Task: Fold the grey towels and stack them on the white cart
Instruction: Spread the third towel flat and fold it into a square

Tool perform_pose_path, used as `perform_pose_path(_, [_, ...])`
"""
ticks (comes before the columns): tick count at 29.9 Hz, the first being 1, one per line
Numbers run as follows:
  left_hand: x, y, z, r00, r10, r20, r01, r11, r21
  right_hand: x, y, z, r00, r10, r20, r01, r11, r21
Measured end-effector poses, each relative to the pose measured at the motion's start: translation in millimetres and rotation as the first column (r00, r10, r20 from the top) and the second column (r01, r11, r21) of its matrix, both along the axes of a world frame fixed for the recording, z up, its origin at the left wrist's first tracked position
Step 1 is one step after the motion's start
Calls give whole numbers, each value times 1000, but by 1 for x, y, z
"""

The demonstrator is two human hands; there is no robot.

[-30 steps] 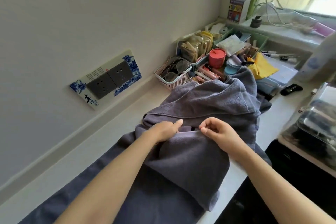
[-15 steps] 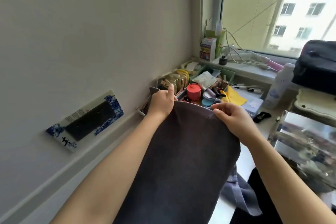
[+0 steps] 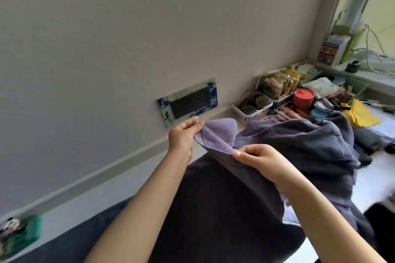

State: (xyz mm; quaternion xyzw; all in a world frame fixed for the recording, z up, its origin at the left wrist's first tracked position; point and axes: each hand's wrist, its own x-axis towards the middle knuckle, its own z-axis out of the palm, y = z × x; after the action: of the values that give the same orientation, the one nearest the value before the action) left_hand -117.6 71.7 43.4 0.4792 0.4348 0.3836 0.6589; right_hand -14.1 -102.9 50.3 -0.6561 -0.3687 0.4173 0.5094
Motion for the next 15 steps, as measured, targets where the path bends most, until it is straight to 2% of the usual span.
perform_pose_path(1, [-3,3,0,1000,7,14,-7,999,-35,-5,1,1,1000,14,-26,-13,1000,21])
perform_pose_path(2, [-69,9,6,994,110,27,-109,994,-29,-62,16,6,993,117,-31,-116,993,35])
perform_pose_path(5, [-142,9,14,980,163,113,-156,986,-63,-131,26,15,964,238,-121,-234,971,48])
perform_pose_path(9, [-301,10,20,960,230,160,-228,973,-32,-280,41,17,890,438,-123,-435,899,50])
perform_pose_path(10, [-347,7,21,956,255,146,-256,967,-12,-324,43,14,871,474,-130,-472,880,46])
perform_pose_path(11, [-355,10,19,959,239,154,-238,971,-22,-335,46,13,870,477,-124,-475,879,44])
perform_pose_path(12, [-399,6,18,954,273,124,-274,962,-11,-378,49,7,855,501,-132,-499,865,53])
perform_pose_path(15, [-460,7,6,940,339,43,-340,940,28,-446,57,-9,828,538,-156,-541,841,29])
